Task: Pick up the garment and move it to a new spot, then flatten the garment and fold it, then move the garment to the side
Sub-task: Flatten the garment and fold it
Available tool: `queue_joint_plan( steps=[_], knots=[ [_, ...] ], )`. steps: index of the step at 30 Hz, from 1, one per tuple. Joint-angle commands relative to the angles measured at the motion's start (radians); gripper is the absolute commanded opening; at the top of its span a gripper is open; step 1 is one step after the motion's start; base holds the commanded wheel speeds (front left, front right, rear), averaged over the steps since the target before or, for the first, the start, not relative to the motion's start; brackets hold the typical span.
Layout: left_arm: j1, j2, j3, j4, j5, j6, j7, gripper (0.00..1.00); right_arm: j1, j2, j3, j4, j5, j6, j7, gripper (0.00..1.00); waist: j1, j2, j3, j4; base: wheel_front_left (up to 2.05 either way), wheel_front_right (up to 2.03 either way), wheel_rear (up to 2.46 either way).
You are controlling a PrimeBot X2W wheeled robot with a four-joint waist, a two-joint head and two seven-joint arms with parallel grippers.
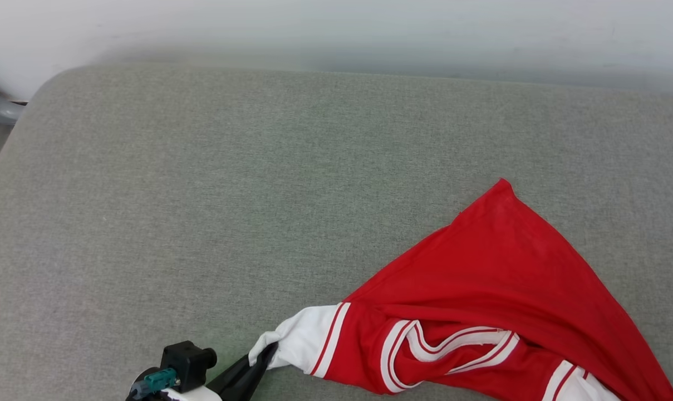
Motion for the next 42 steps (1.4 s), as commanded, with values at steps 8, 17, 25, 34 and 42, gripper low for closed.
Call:
queue_joint_plan(
  steps=[8,17,25,34,42],
  knots=[
    [-0.013,-0.008,0.008,0.006,0.009,0.001,-0.002,0.00,-0.031,0.023,-0.036,-0.128,0.029,-0.001,0.005,0.86,0.0001,-0.0001,0.012,-0.022,0.00,0.00,0.00],
    [-0.046,-0.016,-0.017,0.014,0.018,0.001,-0.002,0.00,-0.190,-0.041,-0.052,-0.349,0.070,-0.001,0.120,1.00,0.0001,-0.0001,0.027,0.001,0.00,0.00,0.00],
    [-0.100,-0.038,-0.071,0.032,0.015,0.001,-0.002,0.00,-0.439,-0.068,0.120,-0.193,-0.014,-0.001,0.138,1.00,0.0001,-0.0001,0.046,0.048,0.00,0.00,0.00],
    [-0.156,-0.062,-0.131,0.057,-0.008,0.001,-0.002,0.00,-0.719,-0.142,0.383,0.250,-0.098,-0.001,0.000,1.00,0.0001,-0.0001,0.065,0.097,0.00,0.00,0.00],
    [-0.191,-0.067,-0.165,0.065,-0.021,0.001,-0.002,0.00,-0.891,-0.142,0.549,0.537,-0.073,-0.001,-0.123,1.00,0.0001,-0.0001,0.081,0.122,0.00,0.00,0.00]
  ],
)
